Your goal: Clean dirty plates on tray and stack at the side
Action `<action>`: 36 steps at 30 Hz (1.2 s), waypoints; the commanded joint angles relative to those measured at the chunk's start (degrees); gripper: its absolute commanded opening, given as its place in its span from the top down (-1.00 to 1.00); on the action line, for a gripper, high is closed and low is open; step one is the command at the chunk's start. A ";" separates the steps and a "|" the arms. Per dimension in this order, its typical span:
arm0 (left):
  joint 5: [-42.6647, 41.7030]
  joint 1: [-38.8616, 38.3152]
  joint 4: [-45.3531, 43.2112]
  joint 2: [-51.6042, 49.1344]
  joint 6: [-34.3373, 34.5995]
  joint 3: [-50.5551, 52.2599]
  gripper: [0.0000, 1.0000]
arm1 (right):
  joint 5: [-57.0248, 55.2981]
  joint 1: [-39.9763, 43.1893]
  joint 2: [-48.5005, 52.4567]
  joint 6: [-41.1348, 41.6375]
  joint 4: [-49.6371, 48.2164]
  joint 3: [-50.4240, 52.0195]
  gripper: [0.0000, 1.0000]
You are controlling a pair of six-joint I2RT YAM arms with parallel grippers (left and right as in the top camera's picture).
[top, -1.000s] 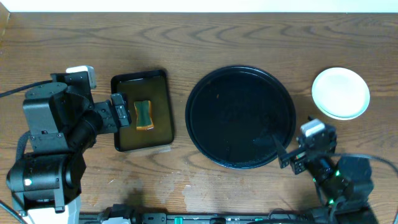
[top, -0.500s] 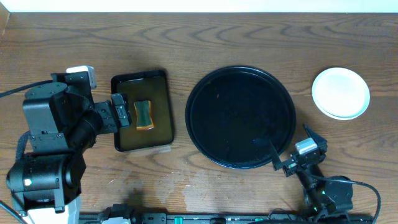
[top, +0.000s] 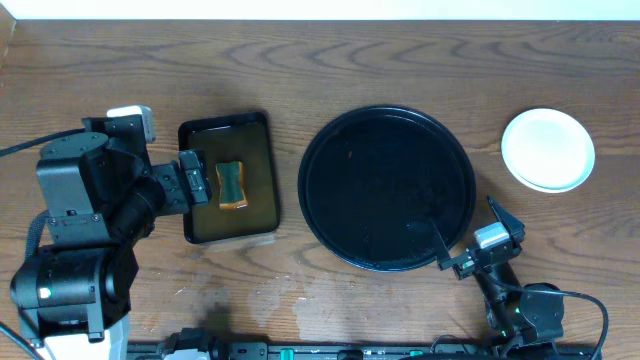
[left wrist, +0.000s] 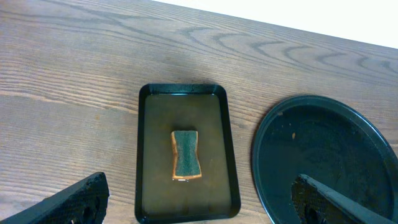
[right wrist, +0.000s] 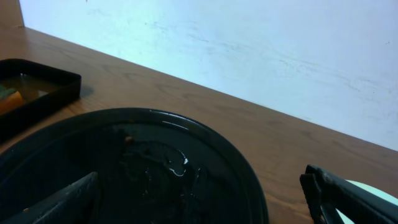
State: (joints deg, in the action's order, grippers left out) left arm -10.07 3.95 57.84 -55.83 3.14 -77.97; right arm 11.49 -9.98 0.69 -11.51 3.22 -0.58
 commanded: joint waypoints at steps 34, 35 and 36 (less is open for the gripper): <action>2.84 -0.02 -43.23 28.55 6.62 38.86 -0.90 | -0.74 0.17 -0.39 0.31 -0.02 0.28 -0.98; 2.84 -0.02 -45.48 30.45 7.58 41.55 -0.90 | -0.72 0.17 -0.39 0.31 -0.02 0.28 -0.98; 2.84 -0.02 -48.00 32.72 8.63 44.81 -0.90 | -0.72 0.17 -0.39 0.28 -0.02 0.28 -0.99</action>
State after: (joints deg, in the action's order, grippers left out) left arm -8.12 3.97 14.57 -28.42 7.46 -40.73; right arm 11.27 -9.98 0.69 -11.49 3.20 -0.56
